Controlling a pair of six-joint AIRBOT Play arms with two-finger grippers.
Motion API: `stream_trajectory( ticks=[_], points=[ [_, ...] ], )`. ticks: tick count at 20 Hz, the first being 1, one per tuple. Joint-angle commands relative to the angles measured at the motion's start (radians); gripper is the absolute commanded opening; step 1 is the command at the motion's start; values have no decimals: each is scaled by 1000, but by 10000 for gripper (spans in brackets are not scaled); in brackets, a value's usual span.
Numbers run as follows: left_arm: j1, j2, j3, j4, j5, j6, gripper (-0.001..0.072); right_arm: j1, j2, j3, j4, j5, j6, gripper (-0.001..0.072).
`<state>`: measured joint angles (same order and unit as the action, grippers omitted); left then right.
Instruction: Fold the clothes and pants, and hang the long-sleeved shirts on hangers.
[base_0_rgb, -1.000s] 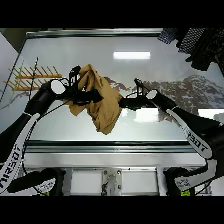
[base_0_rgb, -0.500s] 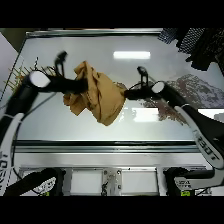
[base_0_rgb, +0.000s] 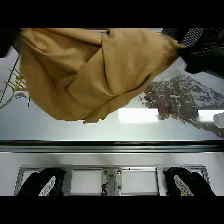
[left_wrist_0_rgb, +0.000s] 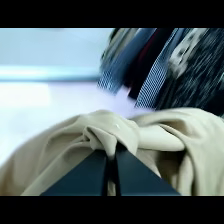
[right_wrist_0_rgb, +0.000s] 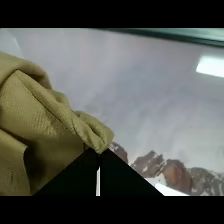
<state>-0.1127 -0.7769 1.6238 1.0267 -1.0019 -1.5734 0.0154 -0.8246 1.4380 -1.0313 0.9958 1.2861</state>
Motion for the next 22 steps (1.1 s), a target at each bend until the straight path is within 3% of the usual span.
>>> stream_trajectory(
  ticks=[1, 4, 8, 10, 12, 13, 14, 15, 16, 19, 22],
  points=[
    [-51, 94, 27, 2, 19, -35, 12, -14, 168, 12, -16, 1, 78, 17],
    [-75, 46, 27, 5, -44, -40, 12, -14, 172, 12, -72, 9, 177, 17],
    [-74, -160, 27, 84, -134, -65, 12, -14, 61, 3, -80, 227, 239, 17],
    [-76, -313, 27, 80, -106, -65, 12, -13, -21, -46, -126, 304, 284, 18],
    [-95, -476, 28, 76, -43, -66, 13, -12, -96, -125, -195, 267, 317, 19],
    [-100, -553, 28, 58, -17, -68, 118, -13, -135, -158, -224, 227, 323, 42],
    [-100, -615, 28, 31, 3, -69, 507, -16, -177, -174, -249, 183, 323, 206],
    [-93, -666, 37, 11, 9, -74, 687, -32, -220, -173, -270, 151, 322, 501],
    [-81, -703, 57, 12, -17, -74, 671, -55, -246, -173, -274, 118, 315, 634],
    [-33, -726, 89, 29, -171, -44, 670, -145, -240, -174, -275, 85, 315, 632],
    [-82, -599, -85, 112, -225, 22, 669, -184, -181, -175, -275, 134, 290, 632]
  ],
)
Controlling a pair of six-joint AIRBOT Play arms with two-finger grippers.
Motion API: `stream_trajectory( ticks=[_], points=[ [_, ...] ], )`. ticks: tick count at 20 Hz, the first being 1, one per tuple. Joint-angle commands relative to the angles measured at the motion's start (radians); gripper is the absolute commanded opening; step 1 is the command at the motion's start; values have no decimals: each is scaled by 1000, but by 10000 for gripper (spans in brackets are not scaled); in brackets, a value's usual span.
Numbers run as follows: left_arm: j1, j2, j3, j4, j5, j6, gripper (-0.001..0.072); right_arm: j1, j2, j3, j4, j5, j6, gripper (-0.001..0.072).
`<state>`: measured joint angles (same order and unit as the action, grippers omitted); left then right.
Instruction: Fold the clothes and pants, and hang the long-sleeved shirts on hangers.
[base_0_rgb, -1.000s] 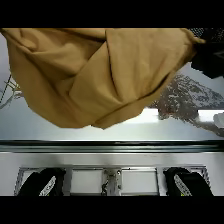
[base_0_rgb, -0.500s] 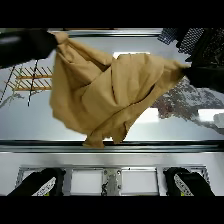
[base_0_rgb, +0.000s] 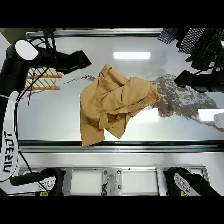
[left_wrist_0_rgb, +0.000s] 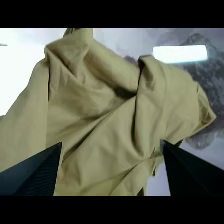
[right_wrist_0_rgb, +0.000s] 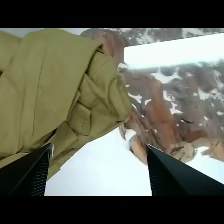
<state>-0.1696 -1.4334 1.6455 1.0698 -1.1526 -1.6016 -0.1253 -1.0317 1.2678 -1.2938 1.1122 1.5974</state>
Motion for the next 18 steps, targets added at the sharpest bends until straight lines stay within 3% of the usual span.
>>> stream_trajectory(
  ticks=[1, 3, 6, 8, 10, 11, 13, 18],
  points=[
    [-70, 116, -200, 142, -59, 44, 669, -43, 41, -5, -13, 33, -34, 632],
    [-194, 228, -413, 259, 1, -35, 669, -43, 64, -5, -12, 58, -34, 632],
    [-402, 355, -702, 281, 174, -162, 669, -43, 73, -5, -7, 69, -34, 632],
    [-508, 393, -826, 379, 308, -342, 669, -40, 73, -5, -4, 76, -34, 632],
    [-550, 380, -883, 488, 369, -527, 670, -29, 73, -5, -4, 93, -34, 631],
    [-552, 354, -889, 508, 381, -578, 670, -24, 73, -5, -4, 106, -34, 631],
    [-552, 290, -877, 496, 414, -620, 670, -13, 73, -5, 0, 123, -34, 631],
    [-595, 149, -793, 464, 420, -621, 671, -9, 73, -5, 7, 128, -34, 631]
  ],
)
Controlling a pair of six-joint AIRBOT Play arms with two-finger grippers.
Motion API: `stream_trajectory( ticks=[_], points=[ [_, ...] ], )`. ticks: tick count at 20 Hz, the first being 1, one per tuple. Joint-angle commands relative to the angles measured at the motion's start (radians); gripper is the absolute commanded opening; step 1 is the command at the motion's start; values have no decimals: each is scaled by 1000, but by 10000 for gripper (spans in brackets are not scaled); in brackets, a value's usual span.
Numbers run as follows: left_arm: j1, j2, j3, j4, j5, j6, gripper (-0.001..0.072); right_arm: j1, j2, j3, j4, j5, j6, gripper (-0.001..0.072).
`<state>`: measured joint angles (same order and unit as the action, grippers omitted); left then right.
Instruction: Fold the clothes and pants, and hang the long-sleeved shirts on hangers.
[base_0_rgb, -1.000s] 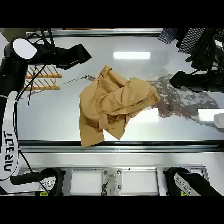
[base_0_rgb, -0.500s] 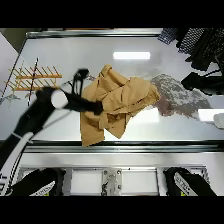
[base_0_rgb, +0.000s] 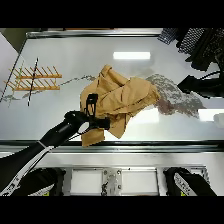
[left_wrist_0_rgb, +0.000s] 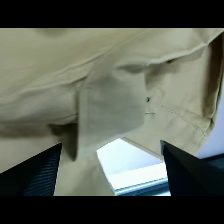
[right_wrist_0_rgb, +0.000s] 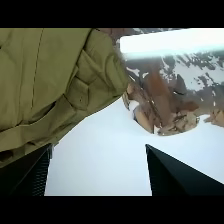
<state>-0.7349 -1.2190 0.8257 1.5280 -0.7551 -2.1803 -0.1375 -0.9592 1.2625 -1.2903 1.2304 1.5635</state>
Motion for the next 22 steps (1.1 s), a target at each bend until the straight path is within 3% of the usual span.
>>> stream_trajectory(
  ticks=[1, 3, 4, 5, 6, 7, 10, 12, 18, 19, 20, 22],
  points=[
    [-39, -86, 37, 7, 22, -42, 671, 3, 1, 0, 3, 10, 0, 632],
    [-47, -117, 48, 7, 13, -43, 670, 3, 1, -1, 4, 10, 0, 631],
    [-46, -129, 53, 9, 0, -44, 623, 4, 1, -3, 4, 10, -2, 632],
    [-40, -133, 56, 23, -11, -42, 332, 5, 0, -8, 7, 10, -22, 632],
    [-27, -130, 56, 26, -13, -41, 105, 11, 0, -19, 16, 9, -66, 631],
    [-7, -118, 56, 24, -13, -41, 13, 22, 0, -34, 16, 9, -102, 631],
    [57, -23, 57, 24, -9, -15, 13, 106, -1, -113, 18, -5, -233, 602],
    [91, 49, 57, 23, -9, 18, 13, 201, -11, -192, 18, -51, -345, 483],
    [106, 157, 57, 23, -11, 39, 13, 524, -167, -311, -60, -354, -611, 488],
    [106, 169, 57, 23, -11, 39, 13, 564, -202, -311, -92, -425, -615, 577],
    [108, 183, 57, 23, -10, 39, 13, 591, -229, -311, -109, -482, -614, 712],
    [124, 216, 57, 22, -12, 39, 13, 630, -283, -311, -113, -581, -614, 720]
  ],
)
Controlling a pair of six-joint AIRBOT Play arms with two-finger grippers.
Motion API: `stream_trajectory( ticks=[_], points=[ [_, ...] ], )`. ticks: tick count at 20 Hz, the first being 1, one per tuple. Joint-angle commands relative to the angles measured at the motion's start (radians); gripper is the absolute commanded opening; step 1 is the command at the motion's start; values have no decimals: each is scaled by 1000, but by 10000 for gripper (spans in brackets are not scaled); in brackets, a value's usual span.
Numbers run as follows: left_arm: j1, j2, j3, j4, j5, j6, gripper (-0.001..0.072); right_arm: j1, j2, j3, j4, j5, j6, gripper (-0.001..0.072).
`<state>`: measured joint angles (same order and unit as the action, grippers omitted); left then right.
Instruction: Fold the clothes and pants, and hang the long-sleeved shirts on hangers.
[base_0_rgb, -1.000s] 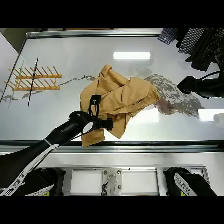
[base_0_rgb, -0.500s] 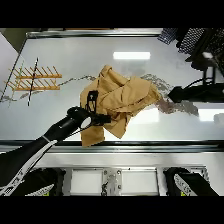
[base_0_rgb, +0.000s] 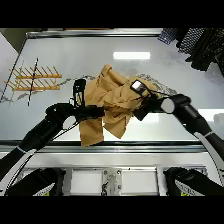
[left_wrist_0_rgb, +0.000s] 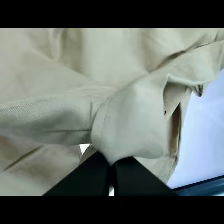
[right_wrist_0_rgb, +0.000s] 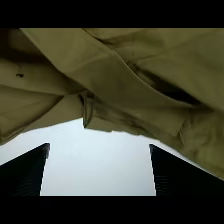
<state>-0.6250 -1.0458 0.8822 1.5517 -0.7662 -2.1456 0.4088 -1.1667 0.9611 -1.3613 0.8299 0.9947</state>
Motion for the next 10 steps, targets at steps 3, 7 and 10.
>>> stream_trajectory(
  ticks=[3, 7, 10],
  points=[
    [38, 94, 1, -9, -8, 3, 13, 105, -123, -10, -38, -245, -43, 720],
    [39, 144, 1, -11, -14, 3, 13, 111, -171, -10, -31, -383, 58, 720],
    [39, 190, 1, -10, -20, 3, 13, 109, -184, -10, -35, -492, 126, 714]
  ],
)
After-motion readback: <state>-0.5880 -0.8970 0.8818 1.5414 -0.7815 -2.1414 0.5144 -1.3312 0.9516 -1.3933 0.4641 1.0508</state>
